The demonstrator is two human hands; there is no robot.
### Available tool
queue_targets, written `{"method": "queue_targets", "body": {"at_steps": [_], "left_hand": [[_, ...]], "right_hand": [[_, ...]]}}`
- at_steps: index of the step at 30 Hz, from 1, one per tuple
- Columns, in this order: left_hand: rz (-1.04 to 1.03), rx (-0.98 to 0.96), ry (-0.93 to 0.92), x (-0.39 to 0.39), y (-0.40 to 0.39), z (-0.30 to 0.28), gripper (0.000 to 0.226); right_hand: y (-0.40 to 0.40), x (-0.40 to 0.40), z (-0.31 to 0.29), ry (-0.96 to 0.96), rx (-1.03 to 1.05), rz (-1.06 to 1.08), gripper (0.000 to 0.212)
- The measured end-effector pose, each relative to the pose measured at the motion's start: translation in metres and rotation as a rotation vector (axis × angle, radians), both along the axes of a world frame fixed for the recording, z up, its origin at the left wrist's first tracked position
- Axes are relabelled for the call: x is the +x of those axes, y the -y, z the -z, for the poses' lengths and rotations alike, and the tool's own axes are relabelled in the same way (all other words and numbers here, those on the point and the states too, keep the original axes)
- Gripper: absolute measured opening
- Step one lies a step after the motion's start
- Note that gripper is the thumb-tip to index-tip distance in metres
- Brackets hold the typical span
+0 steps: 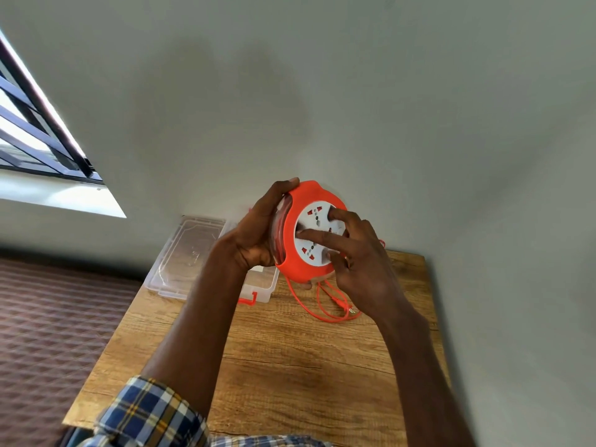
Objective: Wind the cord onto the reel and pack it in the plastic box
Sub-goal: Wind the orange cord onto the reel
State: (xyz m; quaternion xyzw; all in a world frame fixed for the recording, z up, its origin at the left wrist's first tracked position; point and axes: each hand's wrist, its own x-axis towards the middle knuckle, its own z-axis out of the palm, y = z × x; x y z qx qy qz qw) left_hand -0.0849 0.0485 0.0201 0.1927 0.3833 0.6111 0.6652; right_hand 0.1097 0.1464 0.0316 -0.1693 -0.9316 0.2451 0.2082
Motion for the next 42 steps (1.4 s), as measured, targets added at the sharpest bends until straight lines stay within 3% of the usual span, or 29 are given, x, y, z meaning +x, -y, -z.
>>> {"method": "queue_targets", "body": {"at_steps": [4,10,14,18,22,27,34,42], "left_hand": [[0.005,-0.020,-0.001,0.001,-0.002,0.001,0.076],[-0.013,-0.038,-0.031,0.002,-0.005,-0.003,0.072],[-0.016,-0.054,-0.081,0.005,-0.007,-0.007,0.067],[-0.007,-0.065,-0.083,0.008,-0.008,-0.007,0.067],[-0.006,-0.042,-0.053,0.007,-0.005,-0.005,0.067],[-0.005,-0.007,-0.010,0.002,-0.002,-0.005,0.072],[0.060,0.022,0.014,0.000,0.000,-0.004,0.071],[0.085,0.006,-0.009,0.003,0.000,-0.009,0.070]], "right_hand": [[0.004,-0.004,0.002,0.030,0.083,0.087,0.065],[0.011,-0.006,0.006,-0.090,0.113,0.203,0.059],[0.018,-0.009,0.002,-0.141,-0.076,0.370,0.061],[0.027,-0.013,0.002,-0.157,-0.066,0.510,0.070],[0.023,-0.009,-0.001,-0.104,-0.038,0.425,0.068],[0.006,0.001,-0.003,-0.223,0.059,0.228,0.035],[-0.006,0.002,0.002,-0.118,0.036,-0.045,0.053],[0.001,0.006,-0.001,-0.086,0.080,0.029,0.048]]}}
